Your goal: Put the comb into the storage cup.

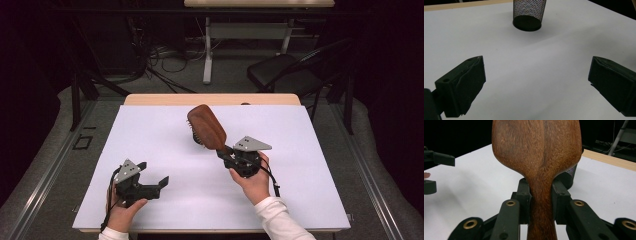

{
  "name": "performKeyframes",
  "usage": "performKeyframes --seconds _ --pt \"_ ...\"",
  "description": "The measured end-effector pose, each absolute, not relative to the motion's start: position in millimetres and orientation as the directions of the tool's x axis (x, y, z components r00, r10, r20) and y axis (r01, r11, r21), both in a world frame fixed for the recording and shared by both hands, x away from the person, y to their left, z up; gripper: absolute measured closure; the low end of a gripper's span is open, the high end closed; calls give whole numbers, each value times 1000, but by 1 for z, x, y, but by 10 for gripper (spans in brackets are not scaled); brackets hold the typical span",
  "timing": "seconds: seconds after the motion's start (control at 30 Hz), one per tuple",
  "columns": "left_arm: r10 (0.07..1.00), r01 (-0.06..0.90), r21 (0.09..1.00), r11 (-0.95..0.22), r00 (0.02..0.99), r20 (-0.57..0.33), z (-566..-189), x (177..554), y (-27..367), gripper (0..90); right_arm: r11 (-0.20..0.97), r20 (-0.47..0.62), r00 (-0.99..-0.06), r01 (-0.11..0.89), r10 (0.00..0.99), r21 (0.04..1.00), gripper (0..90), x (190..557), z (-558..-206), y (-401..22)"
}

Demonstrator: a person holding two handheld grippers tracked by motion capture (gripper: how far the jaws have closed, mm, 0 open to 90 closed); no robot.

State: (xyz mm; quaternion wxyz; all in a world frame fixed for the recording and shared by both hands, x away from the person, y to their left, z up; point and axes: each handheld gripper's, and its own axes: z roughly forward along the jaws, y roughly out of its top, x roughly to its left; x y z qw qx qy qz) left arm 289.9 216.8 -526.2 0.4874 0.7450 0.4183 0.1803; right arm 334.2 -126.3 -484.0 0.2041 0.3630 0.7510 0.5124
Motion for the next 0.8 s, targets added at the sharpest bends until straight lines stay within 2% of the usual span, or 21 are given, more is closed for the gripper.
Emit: performKeyframes --seconds 0.4,0.8 --pt "788 468 865 -178 595 -160 -526 295 208 17 207 66 -661 326 748 923 721 333 -487 -126" --pt "768 469 874 -128 605 -212 -503 301 207 56 210 64 -664 324 745 923 721 332 -491 -125"
